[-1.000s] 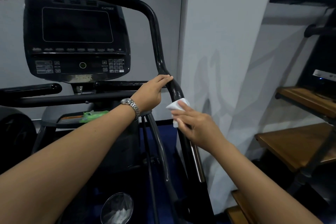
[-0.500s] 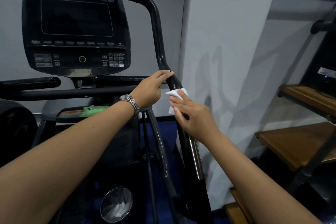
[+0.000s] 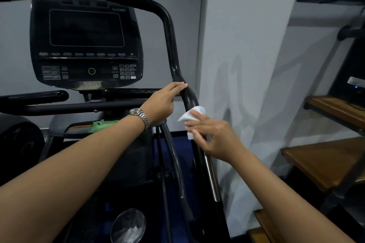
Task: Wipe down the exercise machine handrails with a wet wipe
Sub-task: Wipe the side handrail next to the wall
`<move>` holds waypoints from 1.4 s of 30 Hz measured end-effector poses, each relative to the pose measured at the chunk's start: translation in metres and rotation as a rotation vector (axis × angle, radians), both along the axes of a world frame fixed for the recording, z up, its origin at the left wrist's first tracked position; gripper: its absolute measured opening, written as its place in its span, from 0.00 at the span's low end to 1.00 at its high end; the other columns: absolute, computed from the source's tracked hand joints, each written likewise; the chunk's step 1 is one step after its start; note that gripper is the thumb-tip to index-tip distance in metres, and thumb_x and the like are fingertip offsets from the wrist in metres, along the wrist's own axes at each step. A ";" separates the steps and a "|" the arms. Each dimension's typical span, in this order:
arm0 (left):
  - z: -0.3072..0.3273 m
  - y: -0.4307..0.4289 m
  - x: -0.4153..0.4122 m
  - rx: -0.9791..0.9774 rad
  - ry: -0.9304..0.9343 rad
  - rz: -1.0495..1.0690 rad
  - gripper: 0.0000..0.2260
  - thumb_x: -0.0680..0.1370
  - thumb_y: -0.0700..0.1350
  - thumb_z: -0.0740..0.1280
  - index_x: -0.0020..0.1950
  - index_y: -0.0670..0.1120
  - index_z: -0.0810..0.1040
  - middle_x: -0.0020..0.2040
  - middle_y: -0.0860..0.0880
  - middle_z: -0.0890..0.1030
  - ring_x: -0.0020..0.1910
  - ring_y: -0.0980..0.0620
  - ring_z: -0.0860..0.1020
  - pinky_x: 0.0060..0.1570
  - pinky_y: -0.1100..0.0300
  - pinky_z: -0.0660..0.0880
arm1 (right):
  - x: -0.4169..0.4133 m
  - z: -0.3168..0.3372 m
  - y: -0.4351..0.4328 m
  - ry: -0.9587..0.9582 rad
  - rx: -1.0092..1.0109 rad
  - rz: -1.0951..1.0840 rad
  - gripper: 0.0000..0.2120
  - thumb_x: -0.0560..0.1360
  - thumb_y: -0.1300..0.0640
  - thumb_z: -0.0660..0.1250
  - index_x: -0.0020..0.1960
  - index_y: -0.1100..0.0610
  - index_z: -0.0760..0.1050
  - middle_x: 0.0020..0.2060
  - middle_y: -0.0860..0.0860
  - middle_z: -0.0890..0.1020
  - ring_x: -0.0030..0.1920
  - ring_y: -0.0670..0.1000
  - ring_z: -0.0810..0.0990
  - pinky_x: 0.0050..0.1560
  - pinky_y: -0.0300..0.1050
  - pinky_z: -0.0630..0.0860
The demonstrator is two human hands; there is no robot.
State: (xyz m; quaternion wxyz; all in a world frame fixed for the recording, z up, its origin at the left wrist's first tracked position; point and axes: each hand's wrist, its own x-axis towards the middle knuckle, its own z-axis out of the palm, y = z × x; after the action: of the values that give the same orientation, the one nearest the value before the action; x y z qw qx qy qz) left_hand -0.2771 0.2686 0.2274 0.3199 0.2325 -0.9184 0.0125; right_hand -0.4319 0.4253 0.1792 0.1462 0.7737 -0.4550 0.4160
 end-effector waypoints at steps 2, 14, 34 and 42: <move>0.001 0.002 0.000 0.002 0.008 0.006 0.26 0.75 0.31 0.56 0.73 0.46 0.65 0.71 0.50 0.67 0.57 0.48 0.76 0.56 0.55 0.75 | -0.001 0.008 -0.005 -0.028 -0.015 -0.014 0.12 0.75 0.58 0.63 0.47 0.58 0.84 0.52 0.48 0.84 0.64 0.45 0.75 0.53 0.50 0.80; 0.000 -0.003 0.002 -0.037 0.038 -0.039 0.26 0.76 0.31 0.57 0.73 0.46 0.66 0.70 0.49 0.69 0.59 0.48 0.76 0.56 0.55 0.75 | 0.008 0.019 -0.016 -0.031 -0.065 -0.090 0.13 0.75 0.57 0.61 0.48 0.59 0.84 0.53 0.50 0.84 0.63 0.47 0.76 0.53 0.46 0.79; -0.006 -0.004 -0.002 -0.052 0.140 -0.050 0.27 0.74 0.29 0.56 0.72 0.44 0.68 0.69 0.48 0.70 0.61 0.50 0.74 0.55 0.66 0.69 | 0.004 0.022 -0.028 -0.436 0.085 -0.107 0.15 0.79 0.59 0.61 0.64 0.56 0.76 0.54 0.47 0.83 0.47 0.64 0.81 0.45 0.59 0.78; -0.008 -0.007 0.005 -0.060 0.067 -0.047 0.30 0.74 0.30 0.55 0.76 0.44 0.57 0.70 0.48 0.68 0.57 0.49 0.75 0.52 0.55 0.76 | 0.012 0.021 -0.025 -0.699 0.133 -0.035 0.23 0.79 0.46 0.59 0.45 0.63 0.83 0.34 0.58 0.83 0.34 0.60 0.81 0.32 0.59 0.75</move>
State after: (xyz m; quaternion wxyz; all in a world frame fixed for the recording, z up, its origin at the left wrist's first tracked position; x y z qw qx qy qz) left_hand -0.2722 0.2619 0.2196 0.3576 0.2015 -0.9116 0.0246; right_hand -0.4201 0.4004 0.2007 -0.0619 0.5845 -0.5167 0.6225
